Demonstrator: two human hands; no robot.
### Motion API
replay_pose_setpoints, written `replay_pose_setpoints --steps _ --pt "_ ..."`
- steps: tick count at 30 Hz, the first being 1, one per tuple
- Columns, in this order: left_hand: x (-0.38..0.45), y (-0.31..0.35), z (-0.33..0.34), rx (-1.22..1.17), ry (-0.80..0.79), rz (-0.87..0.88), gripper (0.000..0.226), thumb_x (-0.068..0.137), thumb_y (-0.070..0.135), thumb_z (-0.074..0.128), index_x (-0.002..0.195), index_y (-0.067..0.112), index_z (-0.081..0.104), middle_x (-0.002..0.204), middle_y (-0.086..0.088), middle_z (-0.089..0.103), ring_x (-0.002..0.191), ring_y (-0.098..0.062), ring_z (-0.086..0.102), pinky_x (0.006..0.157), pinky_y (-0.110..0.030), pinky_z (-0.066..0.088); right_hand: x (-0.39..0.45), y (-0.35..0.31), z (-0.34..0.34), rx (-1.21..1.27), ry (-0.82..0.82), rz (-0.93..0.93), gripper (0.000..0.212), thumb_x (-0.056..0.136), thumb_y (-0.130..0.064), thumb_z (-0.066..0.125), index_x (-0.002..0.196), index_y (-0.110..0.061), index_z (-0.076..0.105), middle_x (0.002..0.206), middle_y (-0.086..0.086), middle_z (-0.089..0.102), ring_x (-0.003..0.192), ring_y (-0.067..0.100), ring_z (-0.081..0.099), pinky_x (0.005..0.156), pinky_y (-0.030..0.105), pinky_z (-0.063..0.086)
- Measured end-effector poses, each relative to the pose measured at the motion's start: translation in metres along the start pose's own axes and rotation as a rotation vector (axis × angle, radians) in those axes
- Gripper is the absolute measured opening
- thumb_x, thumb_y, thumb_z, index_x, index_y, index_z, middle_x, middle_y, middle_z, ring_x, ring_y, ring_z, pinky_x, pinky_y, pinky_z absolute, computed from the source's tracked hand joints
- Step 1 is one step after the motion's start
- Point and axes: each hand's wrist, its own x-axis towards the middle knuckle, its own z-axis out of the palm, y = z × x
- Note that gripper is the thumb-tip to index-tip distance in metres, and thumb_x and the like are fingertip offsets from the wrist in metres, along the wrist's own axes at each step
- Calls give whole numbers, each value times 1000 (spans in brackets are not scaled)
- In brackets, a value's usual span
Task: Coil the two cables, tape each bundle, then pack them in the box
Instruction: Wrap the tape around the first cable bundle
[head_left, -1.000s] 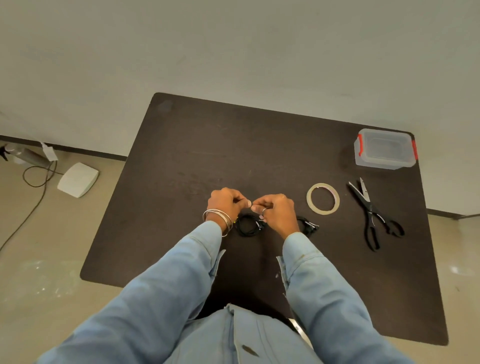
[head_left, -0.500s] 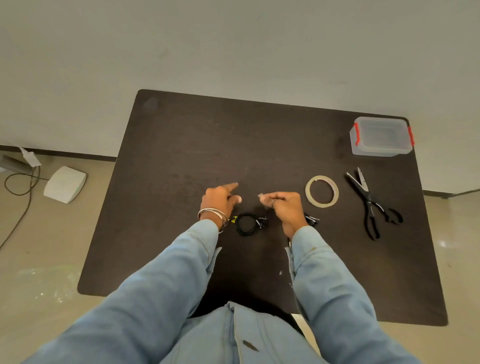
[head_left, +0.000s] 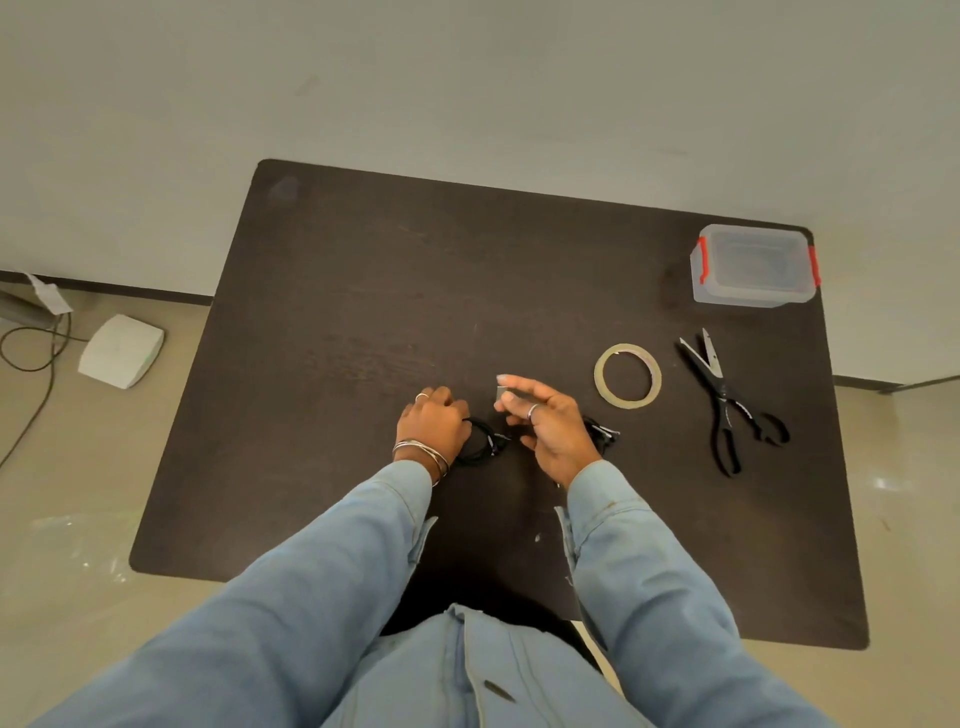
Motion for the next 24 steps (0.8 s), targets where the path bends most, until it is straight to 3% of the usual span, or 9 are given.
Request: replay_pose_setpoints --steps 4,8,13,16,20,24 --pt "-1 3 -2 -104 35 -2 27 91 31 51 108 14 63 109 -8 64 105 -28 54 89 -36 43 0 2 -3 -15 -50 -56 29 88 -9 62 109 -28 70 84 -1 70 79 9 56 74 29 38" --pt "-4 7 -10 -494 94 -138 19 84 23 66 100 14 69 92 -7 72 89 -24 66 86 -35 52 0 1 -6 -106 -111 -246 35 87 1 62 115 -19 67 86 12 71 76 5 66 68 12 48" --pt "-8 17 -26 -822 81 -138 20 79 9 72 98 10 74 92 -5 73 83 -13 64 87 -24 49 3 0 -9 -319 -130 -452 48 85 1 65 126 -23 59 82 4 72 87 12 68 89 21 49" --pt "-10 20 -32 -901 113 -127 23 77 5 72 99 9 74 96 -6 73 87 -12 65 90 -25 48 2 -4 -10 -342 -75 -492 61 84 1 66 136 -26 48 81 -2 71 92 7 66 99 14 36" --pt "-10 21 -34 -1030 121 -137 22 77 5 73 97 12 74 85 -2 73 78 -11 65 90 -38 53 2 -8 -16 -365 -33 -519 59 84 -3 68 134 -28 50 86 -7 72 97 9 65 109 46 39" --pt "-15 28 -38 -1177 136 -131 23 76 1 72 98 7 73 86 -5 72 78 -10 66 91 -38 53 1 -7 -19 -408 -47 -578 65 84 -5 68 137 -34 45 87 -8 72 104 17 63 108 53 36"
